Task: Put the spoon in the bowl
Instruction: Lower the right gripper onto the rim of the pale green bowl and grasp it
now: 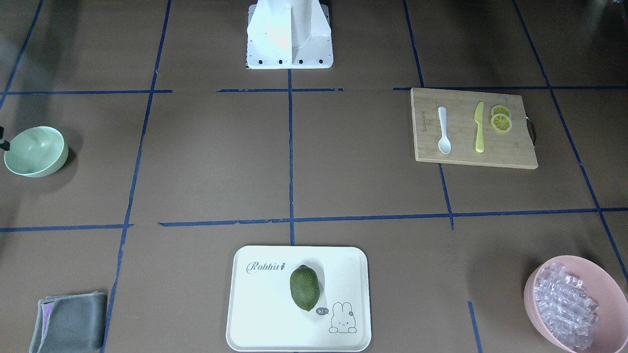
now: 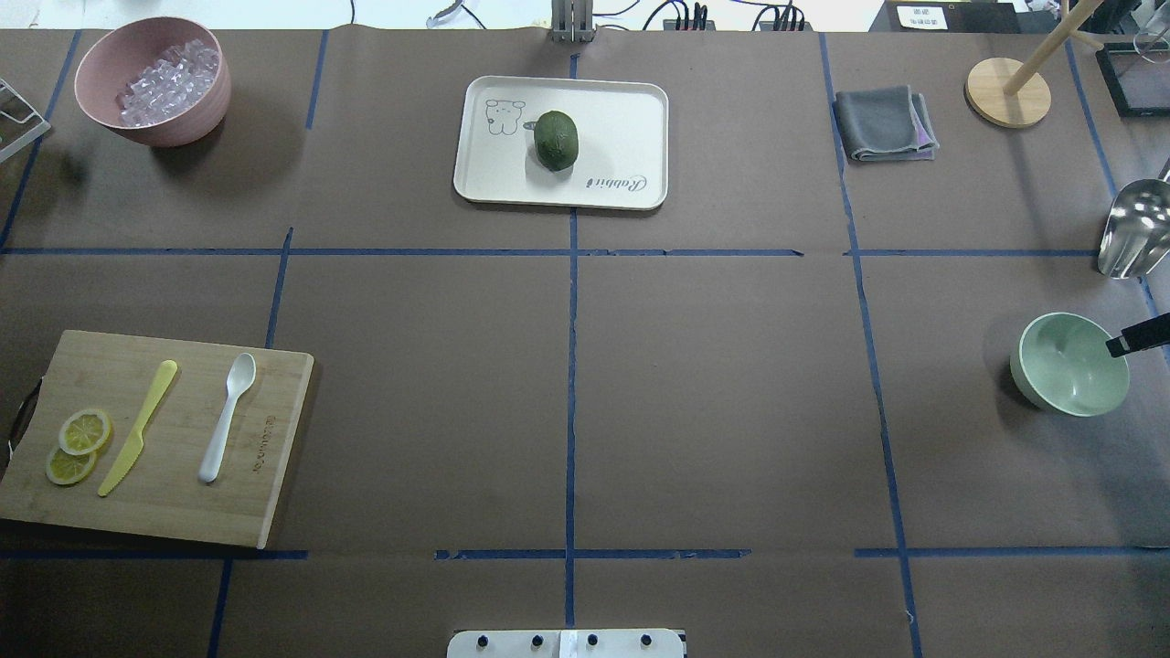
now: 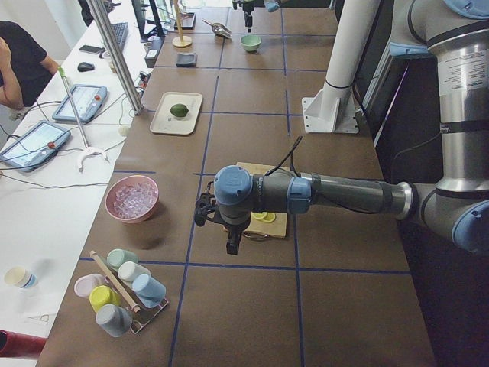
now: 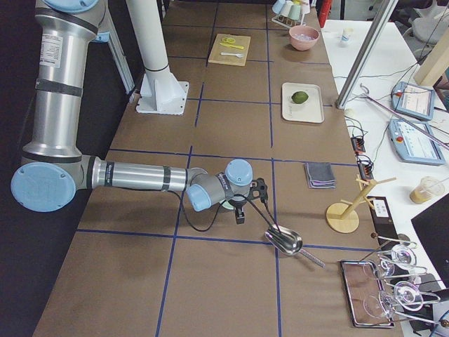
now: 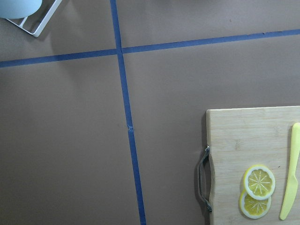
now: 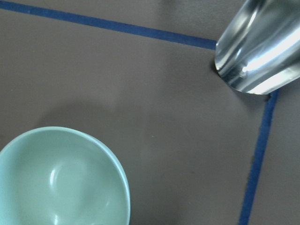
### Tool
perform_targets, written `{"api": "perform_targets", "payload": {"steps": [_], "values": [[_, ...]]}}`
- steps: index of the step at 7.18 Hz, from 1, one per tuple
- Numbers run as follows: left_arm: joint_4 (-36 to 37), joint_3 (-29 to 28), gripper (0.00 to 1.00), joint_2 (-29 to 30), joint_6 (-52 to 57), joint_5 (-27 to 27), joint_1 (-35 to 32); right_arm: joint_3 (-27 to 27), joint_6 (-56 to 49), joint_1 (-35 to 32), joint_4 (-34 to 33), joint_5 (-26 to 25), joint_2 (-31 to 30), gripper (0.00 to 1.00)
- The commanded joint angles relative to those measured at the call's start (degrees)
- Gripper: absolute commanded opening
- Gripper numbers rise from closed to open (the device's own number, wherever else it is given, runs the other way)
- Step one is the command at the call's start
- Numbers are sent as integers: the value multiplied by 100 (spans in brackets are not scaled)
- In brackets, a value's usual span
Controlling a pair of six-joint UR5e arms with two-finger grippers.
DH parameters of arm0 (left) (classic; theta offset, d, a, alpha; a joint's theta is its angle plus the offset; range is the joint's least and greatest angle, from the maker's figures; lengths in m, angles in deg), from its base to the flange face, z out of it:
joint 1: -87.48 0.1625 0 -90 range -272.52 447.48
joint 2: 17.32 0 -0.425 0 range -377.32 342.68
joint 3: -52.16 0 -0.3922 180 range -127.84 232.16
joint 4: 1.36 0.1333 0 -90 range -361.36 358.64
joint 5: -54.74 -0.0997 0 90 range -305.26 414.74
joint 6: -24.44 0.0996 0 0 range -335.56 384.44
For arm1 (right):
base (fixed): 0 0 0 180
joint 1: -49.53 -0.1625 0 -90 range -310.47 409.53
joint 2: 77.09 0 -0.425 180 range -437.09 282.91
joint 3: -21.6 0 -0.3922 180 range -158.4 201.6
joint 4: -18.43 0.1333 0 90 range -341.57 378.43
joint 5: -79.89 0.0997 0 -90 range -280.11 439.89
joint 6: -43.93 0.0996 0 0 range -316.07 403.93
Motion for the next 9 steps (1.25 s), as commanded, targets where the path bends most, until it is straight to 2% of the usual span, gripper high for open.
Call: {"api": "perform_targets", "payload": {"steps": [1,2,3,4,6,7,8,9], "values": [[0,6,100,0,-10,52,0,286,464,333,285,-96,-16,98],[0,24,100,0,-10,52,0,305,473,334,293,-87,-16,78],[0,33,100,0,-10,52,0,305,465,334,294,-78,-16,22],[0,41,100,0,-10,61,0,279,438,326,346,-61,-16,0],[8,129,100,-9,-10,61,0,201,482,317,408,35,-16,0],[8,190,100,-53,-10,61,0,-122,665,325,347,123,71,0],[8,208,100,-53,-10,61,0,-508,971,352,320,141,124,0],[8,243,100,-53,-10,61,0,-764,1940,613,320,272,394,0]]}}
